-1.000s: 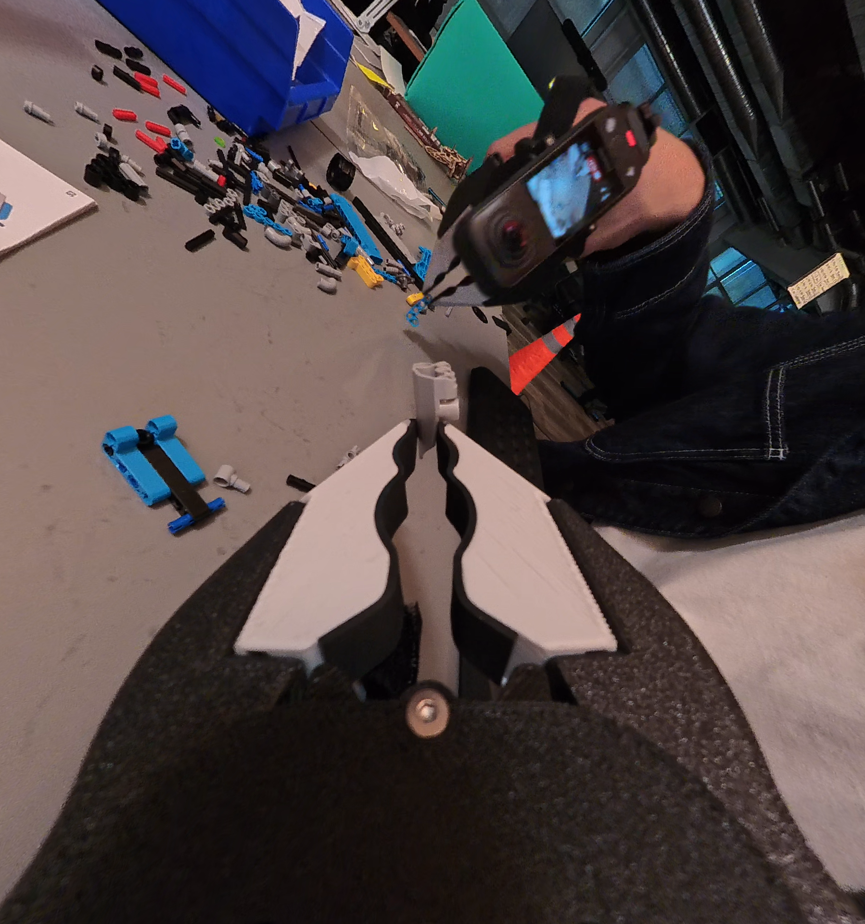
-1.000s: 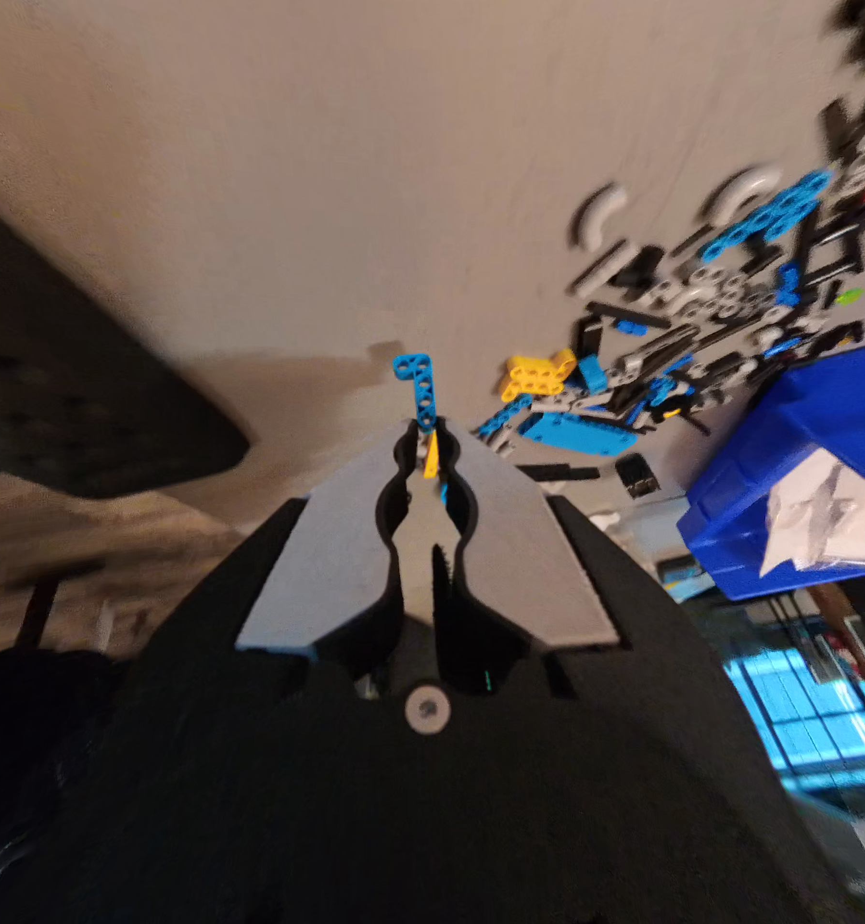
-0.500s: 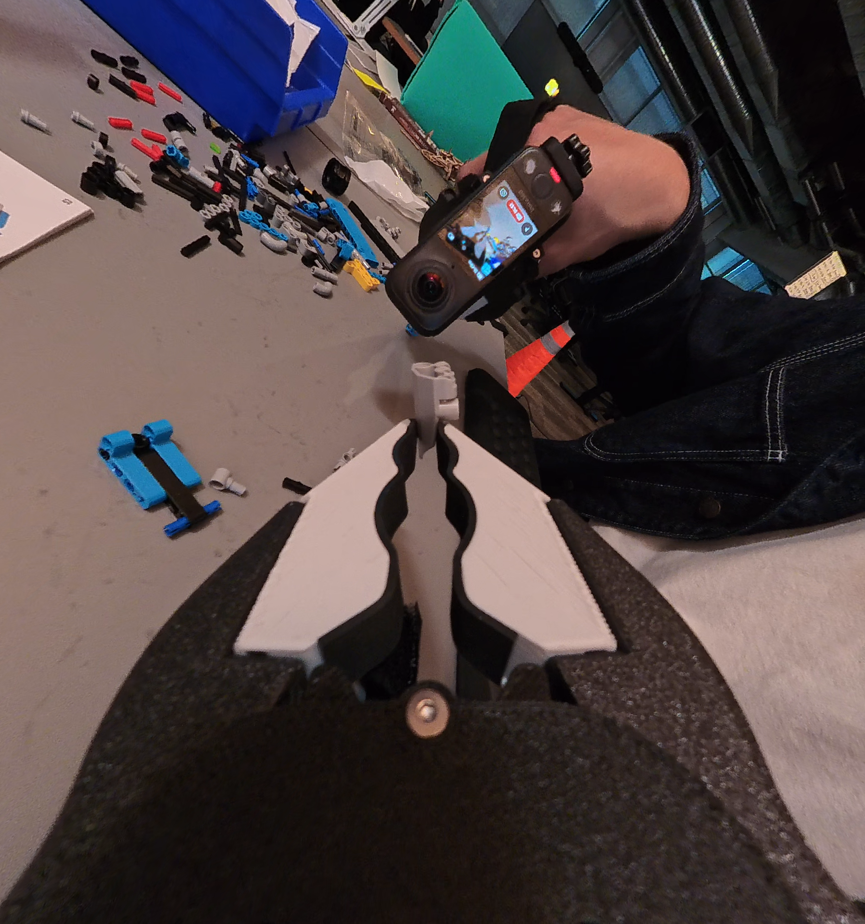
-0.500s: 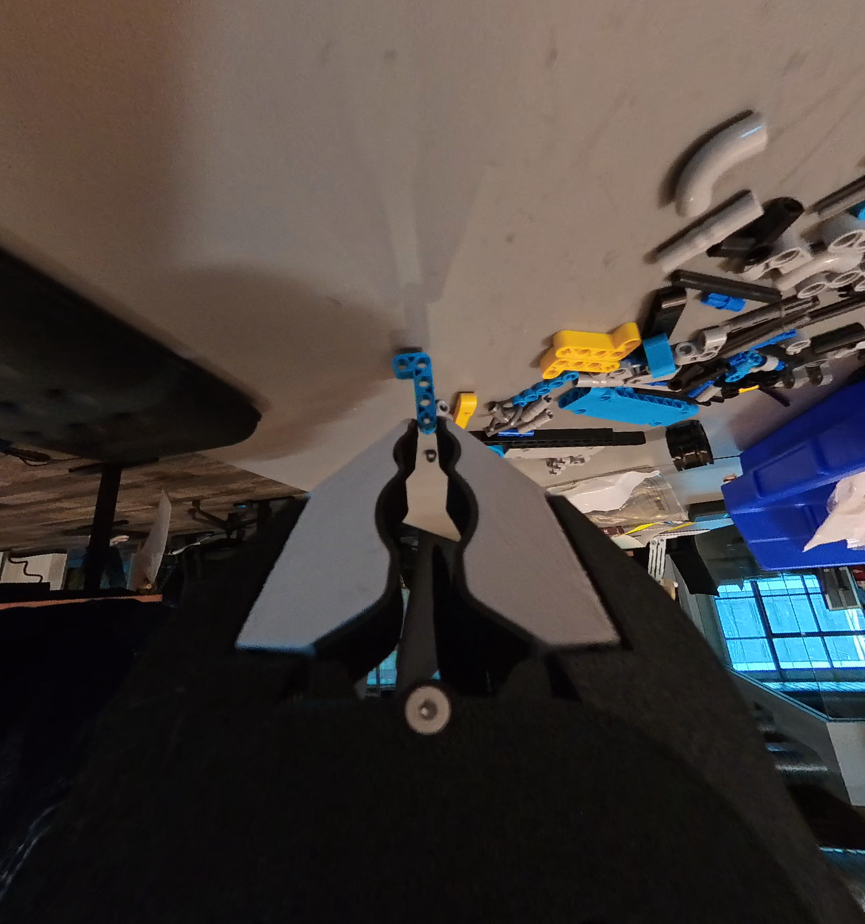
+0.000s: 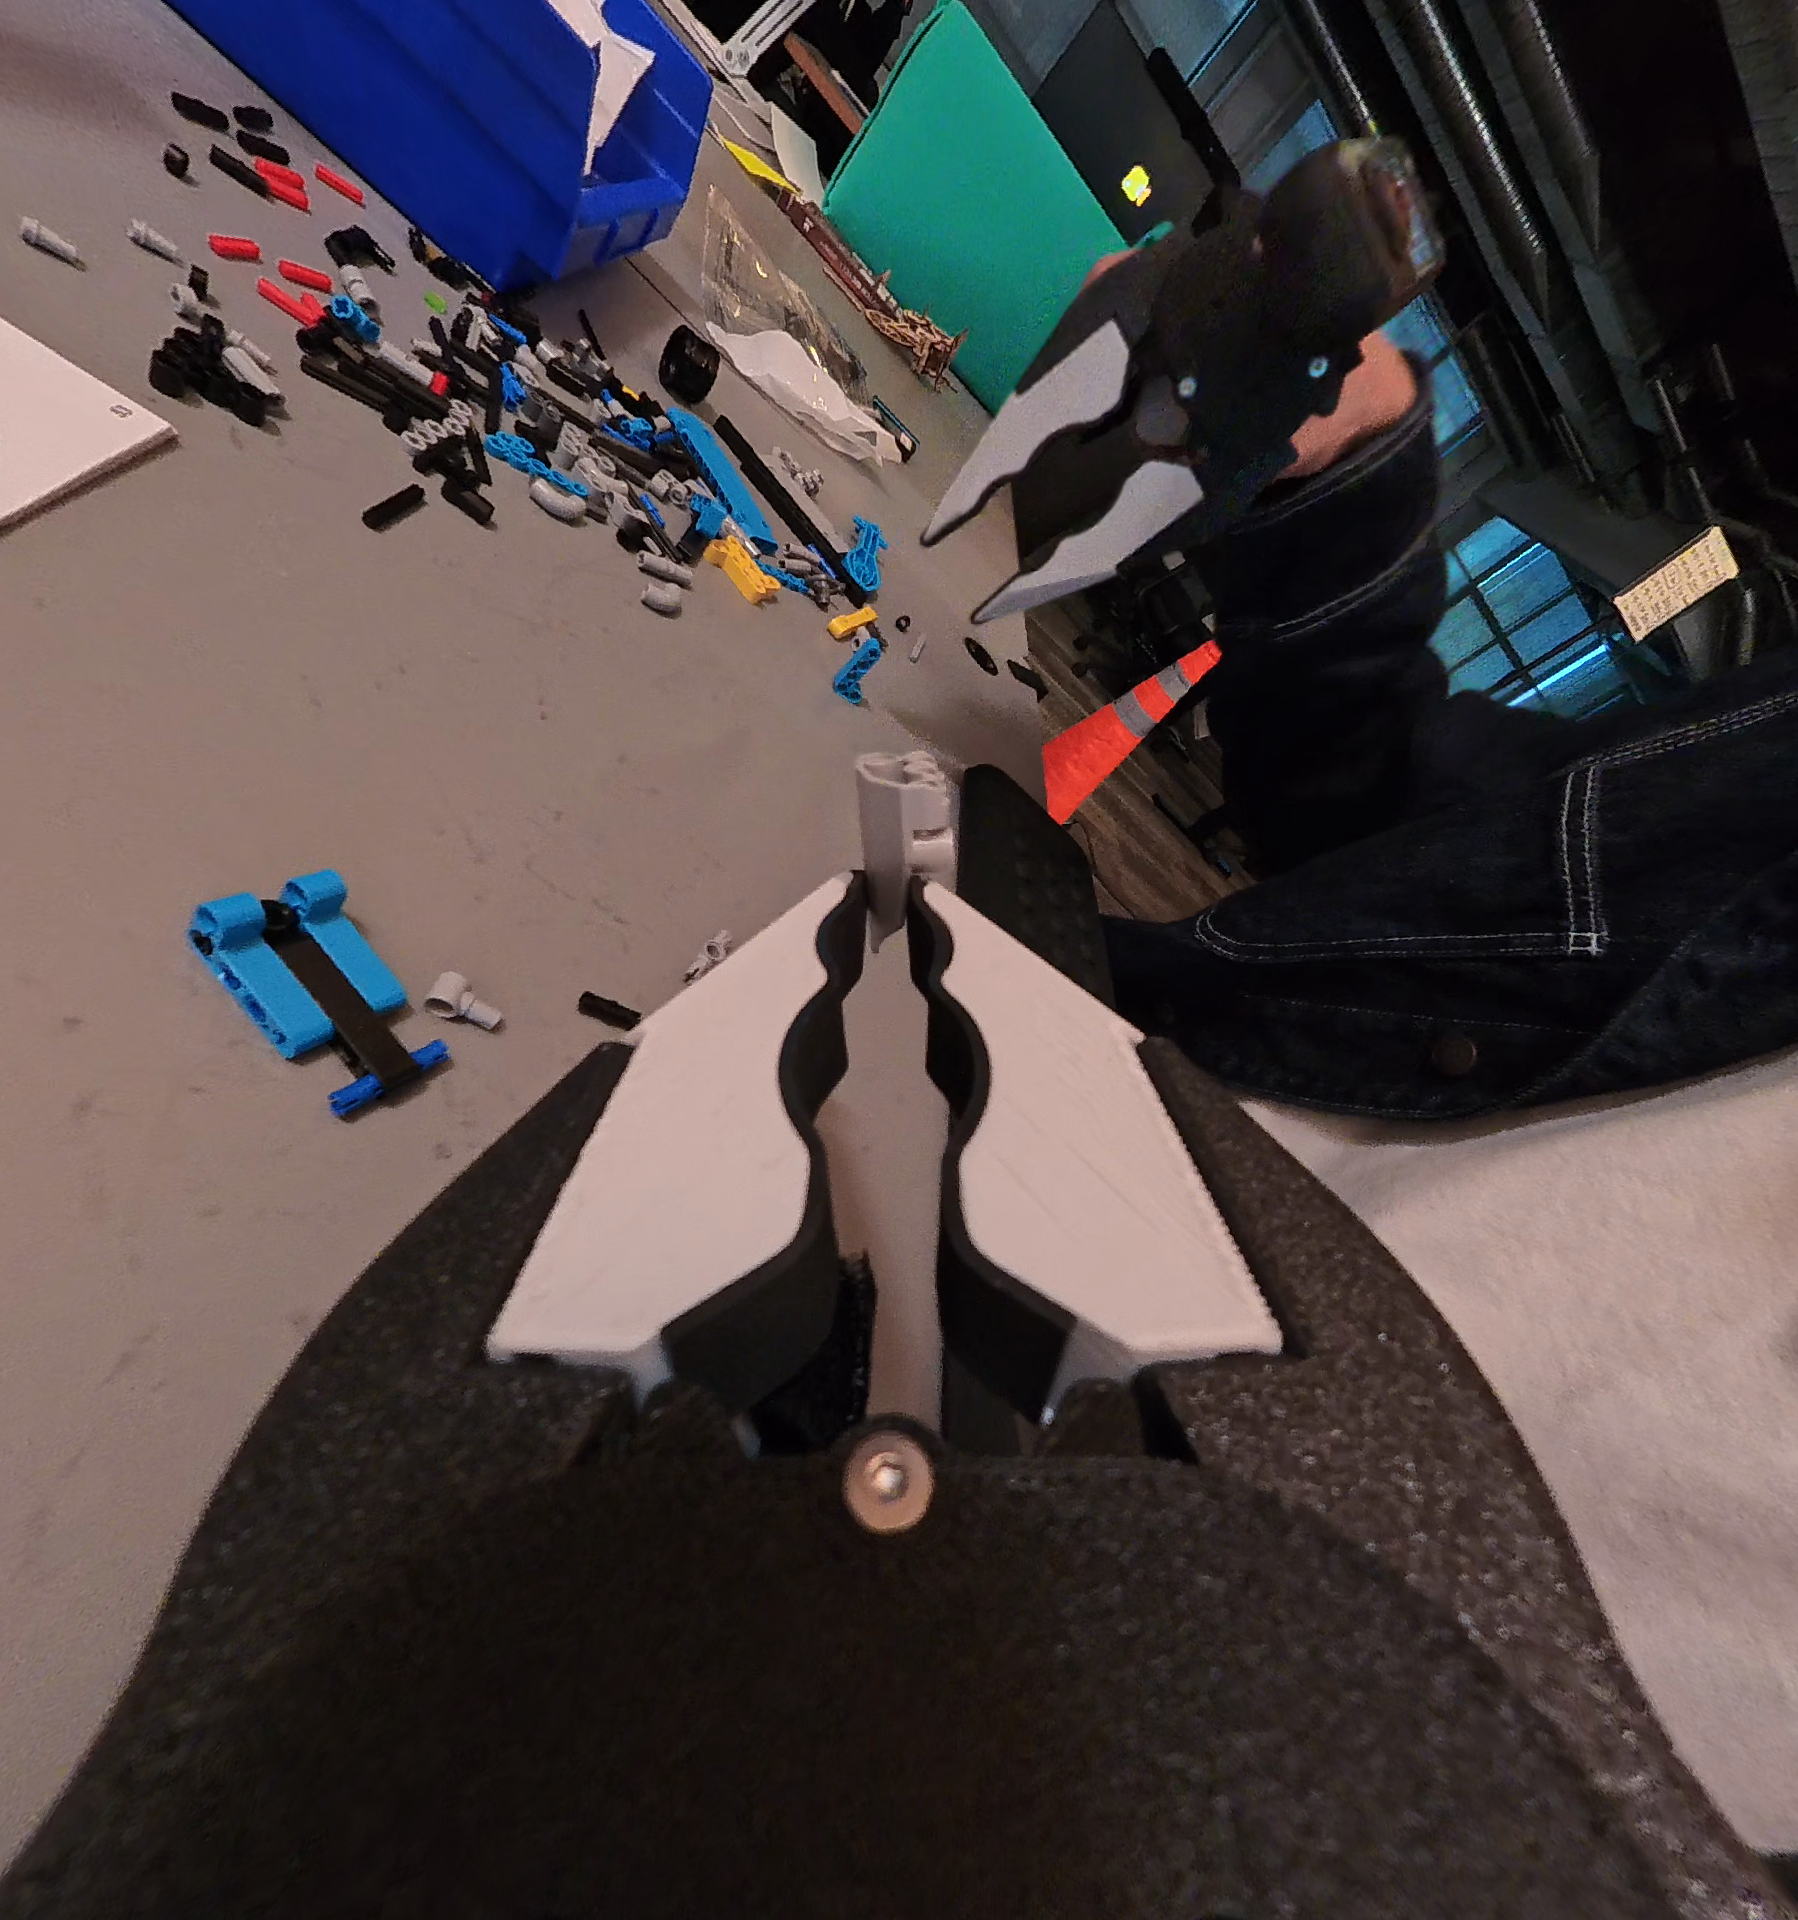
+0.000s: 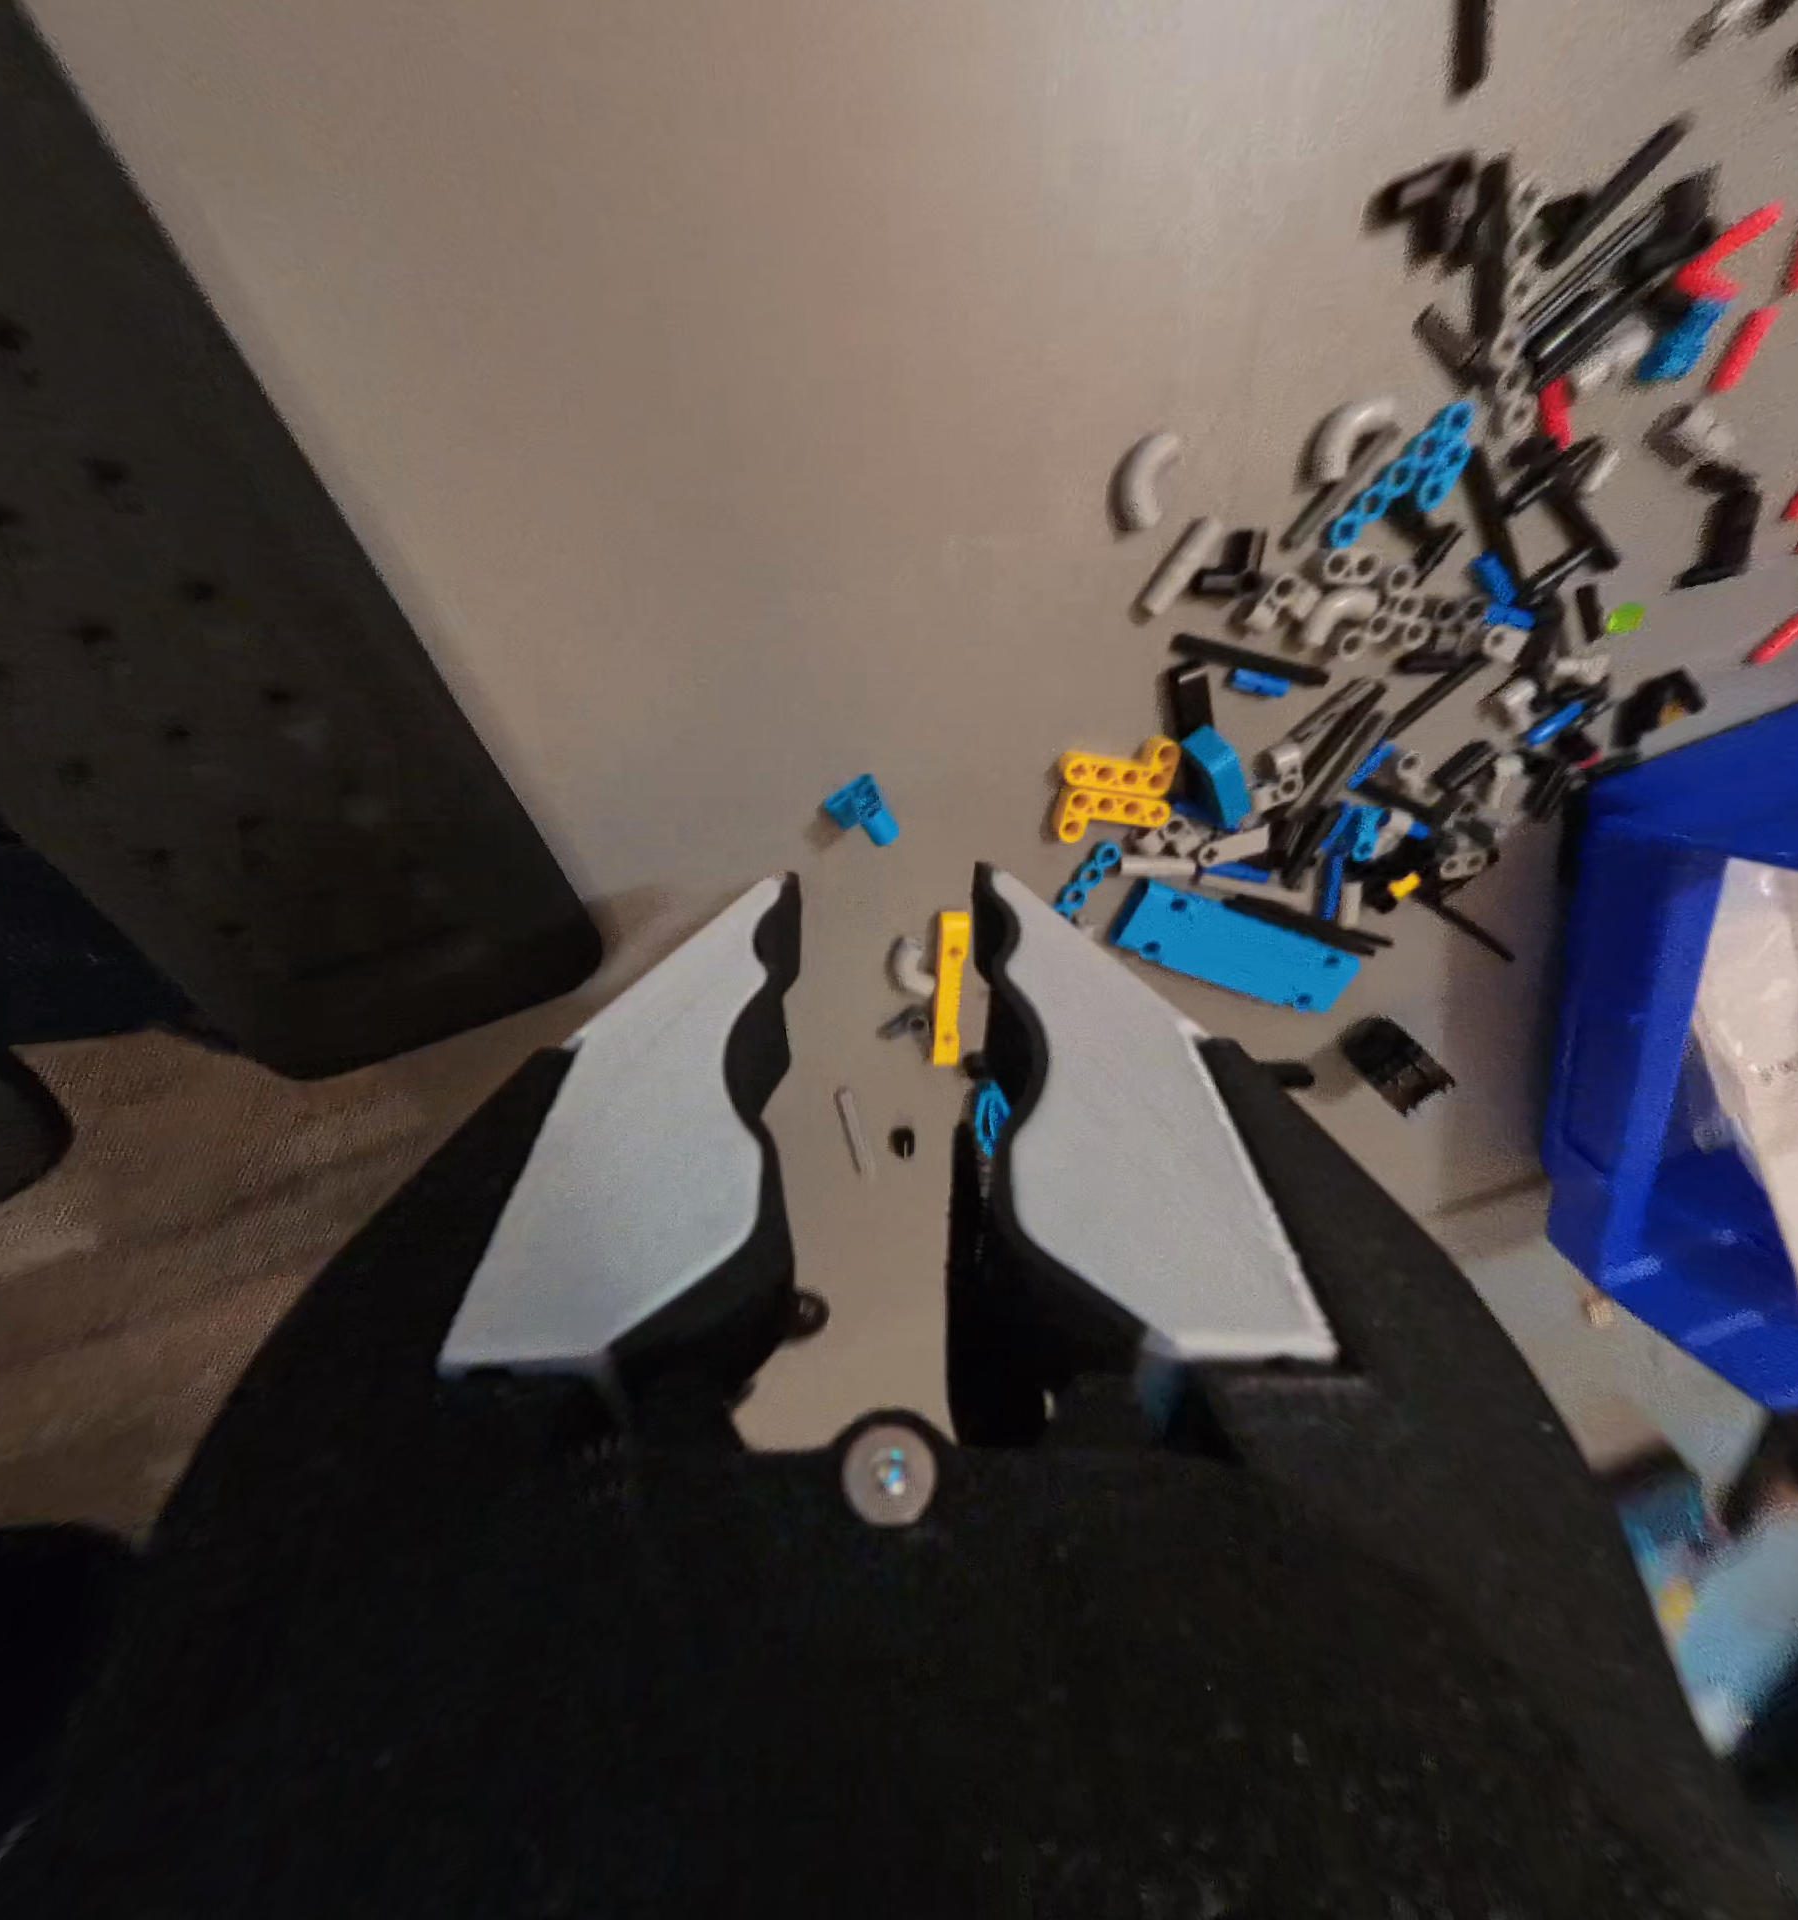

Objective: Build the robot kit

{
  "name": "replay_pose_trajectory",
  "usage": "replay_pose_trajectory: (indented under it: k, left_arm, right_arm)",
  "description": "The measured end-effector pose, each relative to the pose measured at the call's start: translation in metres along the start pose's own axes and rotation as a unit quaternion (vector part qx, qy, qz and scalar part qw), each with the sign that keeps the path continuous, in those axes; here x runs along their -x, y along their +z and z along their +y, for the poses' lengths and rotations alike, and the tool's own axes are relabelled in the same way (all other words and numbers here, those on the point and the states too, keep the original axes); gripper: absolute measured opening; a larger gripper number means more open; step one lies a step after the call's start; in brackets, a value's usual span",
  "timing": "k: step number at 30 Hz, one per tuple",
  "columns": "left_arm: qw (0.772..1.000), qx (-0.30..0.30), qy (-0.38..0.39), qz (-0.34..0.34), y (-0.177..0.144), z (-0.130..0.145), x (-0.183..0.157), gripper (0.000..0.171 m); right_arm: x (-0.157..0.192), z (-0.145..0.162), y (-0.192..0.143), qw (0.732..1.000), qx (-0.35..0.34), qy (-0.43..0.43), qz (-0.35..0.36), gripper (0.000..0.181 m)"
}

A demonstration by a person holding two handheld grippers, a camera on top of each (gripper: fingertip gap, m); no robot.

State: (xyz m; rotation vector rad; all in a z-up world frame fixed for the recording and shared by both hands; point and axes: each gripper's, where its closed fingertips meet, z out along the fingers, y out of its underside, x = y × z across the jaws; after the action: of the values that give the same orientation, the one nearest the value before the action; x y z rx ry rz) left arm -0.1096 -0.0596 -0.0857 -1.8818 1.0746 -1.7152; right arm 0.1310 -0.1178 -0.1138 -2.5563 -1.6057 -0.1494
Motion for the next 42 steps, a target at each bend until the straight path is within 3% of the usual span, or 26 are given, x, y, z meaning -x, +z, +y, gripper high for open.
replay_pose_trajectory:
  k: [4, 7, 10, 15, 25, 30, 33, 38, 42]
  left_arm:
    - [1.0, 0.003, -0.002, 0.004, 0.002, 0.002, -0.001, 0.007]
    - [1.0, 0.004, -0.003, 0.009, 0.003, 0.002, -0.002, 0.007]
    - [1.0, 0.0, -0.003, 0.013, 0.002, 0.001, -0.002, 0.007]
    - [1.0, 0.003, -0.003, 0.022, 0.003, 0.002, -0.003, 0.007]
    - [1.0, 0.021, 0.001, 0.023, 0.006, 0.009, -0.002, 0.007]
    - [1.0, 0.015, 0.0, 0.023, 0.007, 0.007, -0.002, 0.007]
    - [1.0, -0.013, -0.005, 0.028, 0.005, -0.002, -0.003, 0.007]
    - [0.998, -0.047, -0.019, 0.046, 0.003, -0.011, -0.007, 0.006]
    - [0.998, -0.035, -0.026, 0.044, 0.004, -0.006, -0.003, 0.006]
  right_arm:
    - [-0.008, 0.02, 0.01, 0.977, -0.21, 0.015, 0.011, 0.029]
    - [-0.005, 0.033, 0.041, 0.958, -0.283, 0.043, -0.019, 0.029]
    - [0.0, 0.031, 0.06, 0.951, -0.299, 0.062, -0.057, 0.024]
    - [0.003, 0.014, 0.059, 0.93, -0.336, 0.065, -0.135, 0.029]
    - [0.004, 0.004, 0.065, 0.93, -0.331, 0.034, -0.156, 0.009]
    - [0.005, -0.009, 0.058, 0.922, -0.347, 0.035, -0.168, 0.007]
    - [-0.001, -0.036, 0.037, 0.9, -0.377, 0.085, -0.202, 0.007]
    - [0.022, -0.141, -0.025, 0.821, -0.472, 0.137, -0.29, 0.007]
    - [0.053, -0.211, -0.016, 0.814, -0.452, 0.121, -0.344, 0.007]
